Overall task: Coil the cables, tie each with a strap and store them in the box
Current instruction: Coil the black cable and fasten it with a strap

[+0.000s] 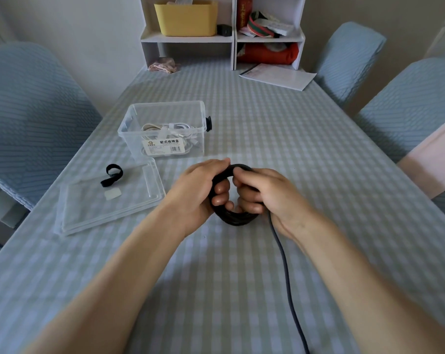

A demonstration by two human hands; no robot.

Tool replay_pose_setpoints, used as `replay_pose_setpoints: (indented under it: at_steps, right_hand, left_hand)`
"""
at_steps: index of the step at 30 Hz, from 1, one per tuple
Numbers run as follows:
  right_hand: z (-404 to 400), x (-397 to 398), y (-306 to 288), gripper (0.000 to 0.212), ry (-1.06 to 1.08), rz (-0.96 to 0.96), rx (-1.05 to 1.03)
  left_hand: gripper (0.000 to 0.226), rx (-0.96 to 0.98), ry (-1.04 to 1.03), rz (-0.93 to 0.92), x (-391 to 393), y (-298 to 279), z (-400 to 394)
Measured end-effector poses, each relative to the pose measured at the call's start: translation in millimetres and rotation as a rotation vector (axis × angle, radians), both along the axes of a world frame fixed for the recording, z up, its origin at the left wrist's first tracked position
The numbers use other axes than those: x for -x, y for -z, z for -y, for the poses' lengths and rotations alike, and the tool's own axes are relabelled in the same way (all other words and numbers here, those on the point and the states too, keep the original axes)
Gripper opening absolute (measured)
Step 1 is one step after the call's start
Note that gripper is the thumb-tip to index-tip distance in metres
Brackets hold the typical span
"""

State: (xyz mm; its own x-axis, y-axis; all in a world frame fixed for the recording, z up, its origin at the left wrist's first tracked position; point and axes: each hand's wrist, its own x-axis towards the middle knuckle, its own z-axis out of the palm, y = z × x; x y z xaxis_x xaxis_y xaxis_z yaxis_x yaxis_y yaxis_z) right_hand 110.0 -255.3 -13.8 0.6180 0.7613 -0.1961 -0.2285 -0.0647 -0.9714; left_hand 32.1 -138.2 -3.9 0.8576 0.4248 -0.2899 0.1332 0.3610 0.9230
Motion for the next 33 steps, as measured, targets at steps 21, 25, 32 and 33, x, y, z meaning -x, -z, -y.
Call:
replay_pose_setpoints:
  at_steps: [21, 25, 32, 33]
  right_hand:
    - [4, -2, 2, 0.024, -0.047, -0.042, -0.11]
    - [-2, -2, 1, 0.029, -0.002, -0.102, -0.145]
    - [-1, -5, 5, 0.038, 0.037, 0.126, 0.042]
    - [-2, -4, 5, 0.037, 0.054, 0.117, 0.05]
  left_hand:
    - [0.03, 0.192, -0.172, 0.114, -3, 2, -4]
    - [0.018, 0.231, -0.168, 0.15, 3, 1, -5]
    - [0.029, 0.125, -0.008, 0.006, -1, 3, 6]
    - [0.028, 0.126, -0.063, 0.003, -2, 4, 6]
